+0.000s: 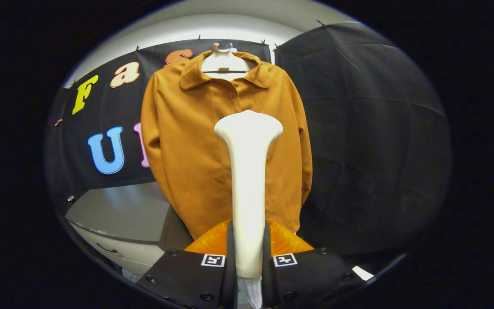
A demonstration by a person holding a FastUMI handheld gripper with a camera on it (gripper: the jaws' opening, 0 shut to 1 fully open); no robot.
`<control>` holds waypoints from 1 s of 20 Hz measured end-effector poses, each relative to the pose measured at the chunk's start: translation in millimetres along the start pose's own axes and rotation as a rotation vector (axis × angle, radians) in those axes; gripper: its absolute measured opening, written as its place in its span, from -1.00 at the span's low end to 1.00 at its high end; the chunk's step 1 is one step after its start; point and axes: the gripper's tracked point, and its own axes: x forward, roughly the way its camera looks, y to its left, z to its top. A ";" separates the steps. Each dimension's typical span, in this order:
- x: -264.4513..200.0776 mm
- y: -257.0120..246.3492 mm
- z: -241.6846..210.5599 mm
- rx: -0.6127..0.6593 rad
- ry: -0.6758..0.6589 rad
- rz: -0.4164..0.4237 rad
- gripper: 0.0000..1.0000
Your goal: Iron the clothes twice with a garment steamer, once on the left side and once on the right side.
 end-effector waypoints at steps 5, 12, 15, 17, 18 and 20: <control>-20.3 50.4 50.6 -0.051 -0.072 0.086 -0.49; -55.8 110.5 110.0 -0.043 -0.174 0.180 -0.49; -68.6 128.0 127.8 -0.038 -0.207 0.209 -0.49; -75.7 135.6 135.8 -0.038 -0.223 0.221 -0.49; -78.7 138.5 139.3 -0.040 -0.229 0.223 -0.49; -82.0 142.1 145.2 -0.040 -0.241 0.223 -0.49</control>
